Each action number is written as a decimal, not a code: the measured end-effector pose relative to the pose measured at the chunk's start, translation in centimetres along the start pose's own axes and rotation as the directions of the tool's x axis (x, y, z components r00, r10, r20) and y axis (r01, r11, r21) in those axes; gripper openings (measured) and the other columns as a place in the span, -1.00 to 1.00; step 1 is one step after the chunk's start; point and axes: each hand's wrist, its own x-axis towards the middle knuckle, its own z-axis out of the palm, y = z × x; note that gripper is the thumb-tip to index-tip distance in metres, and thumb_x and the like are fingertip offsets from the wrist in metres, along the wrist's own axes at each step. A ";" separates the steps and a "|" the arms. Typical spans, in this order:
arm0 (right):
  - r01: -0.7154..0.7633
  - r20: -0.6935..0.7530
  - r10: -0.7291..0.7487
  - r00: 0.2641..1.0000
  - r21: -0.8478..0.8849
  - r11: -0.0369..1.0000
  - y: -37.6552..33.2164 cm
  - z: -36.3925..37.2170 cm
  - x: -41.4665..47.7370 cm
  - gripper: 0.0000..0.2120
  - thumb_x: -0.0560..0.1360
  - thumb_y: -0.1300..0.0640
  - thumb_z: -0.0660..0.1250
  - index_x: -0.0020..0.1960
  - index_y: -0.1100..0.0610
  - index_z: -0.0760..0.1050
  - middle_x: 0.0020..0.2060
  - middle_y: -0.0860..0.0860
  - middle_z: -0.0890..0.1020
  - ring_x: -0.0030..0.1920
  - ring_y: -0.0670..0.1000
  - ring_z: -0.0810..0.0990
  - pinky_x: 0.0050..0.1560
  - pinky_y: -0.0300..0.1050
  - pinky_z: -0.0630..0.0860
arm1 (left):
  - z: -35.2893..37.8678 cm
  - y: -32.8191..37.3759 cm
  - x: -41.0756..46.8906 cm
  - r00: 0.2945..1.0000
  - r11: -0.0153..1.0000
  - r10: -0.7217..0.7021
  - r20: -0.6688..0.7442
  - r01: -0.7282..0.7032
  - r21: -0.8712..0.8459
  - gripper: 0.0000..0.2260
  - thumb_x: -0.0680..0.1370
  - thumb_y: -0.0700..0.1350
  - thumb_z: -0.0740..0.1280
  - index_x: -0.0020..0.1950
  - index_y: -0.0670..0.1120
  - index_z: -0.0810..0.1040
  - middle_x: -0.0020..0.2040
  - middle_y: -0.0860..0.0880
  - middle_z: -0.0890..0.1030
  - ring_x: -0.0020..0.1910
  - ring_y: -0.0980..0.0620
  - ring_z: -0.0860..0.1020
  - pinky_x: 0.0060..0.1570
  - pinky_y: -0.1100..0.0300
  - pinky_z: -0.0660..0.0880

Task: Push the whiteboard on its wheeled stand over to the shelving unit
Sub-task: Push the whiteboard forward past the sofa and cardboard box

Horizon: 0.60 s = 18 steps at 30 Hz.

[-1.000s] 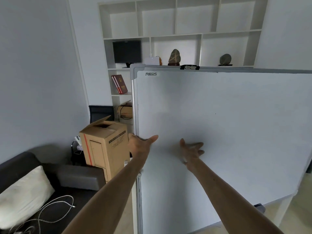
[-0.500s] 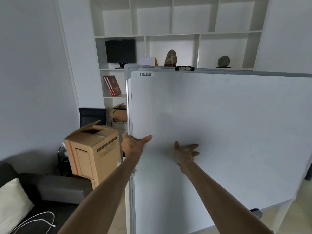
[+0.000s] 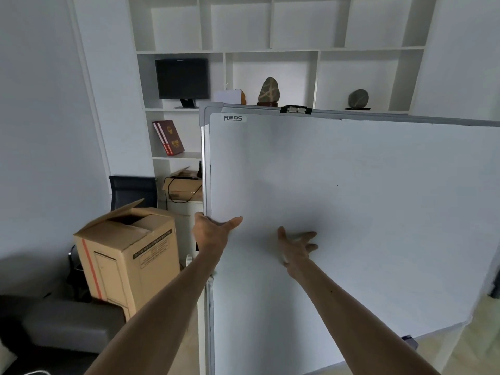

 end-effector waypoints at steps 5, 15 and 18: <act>-0.003 0.002 0.003 1.000 -0.002 1.000 -1.0 0.8 4.0 0.11 0.34 -0.40 0.33 0.52 -0.16 -0.42 0.58 0.03 -0.32 0.60 0.18 -0.04 0.46 0.33 0.27 | 3.1 -0.1 3.9 1.000 0.998 -0.013 0.010 0.014 -0.069 -0.40 0.23 0.05 0.63 0.06 -0.22 0.43 -0.25 -0.04 0.47 -0.21 -0.04 0.48 -0.23 0.15 0.46; -0.003 -0.043 0.001 0.999 -0.048 0.999 -3.7 2.7 11.3 0.09 0.40 -0.31 0.35 0.54 -0.07 -0.41 0.58 0.09 -0.30 0.59 0.24 0.00 0.37 0.30 0.42 | 8.2 0.2 10.7 1.000 0.991 0.000 0.011 0.001 -0.137 -0.33 0.16 0.05 0.67 0.05 -0.24 0.45 -0.09 -0.16 0.59 -0.08 -0.16 0.56 -0.04 -0.06 0.61; 0.002 -0.048 -0.005 0.999 -0.063 0.998 -4.1 3.0 13.4 0.10 0.39 -0.32 0.36 0.55 -0.07 -0.38 0.58 0.09 -0.25 0.58 0.25 0.05 0.37 0.31 0.41 | 9.6 0.6 12.3 1.000 0.988 -0.005 0.015 0.007 -0.152 -0.37 0.18 0.01 0.67 0.03 -0.26 0.45 -0.15 -0.10 0.54 -0.09 -0.14 0.55 -0.05 -0.04 0.60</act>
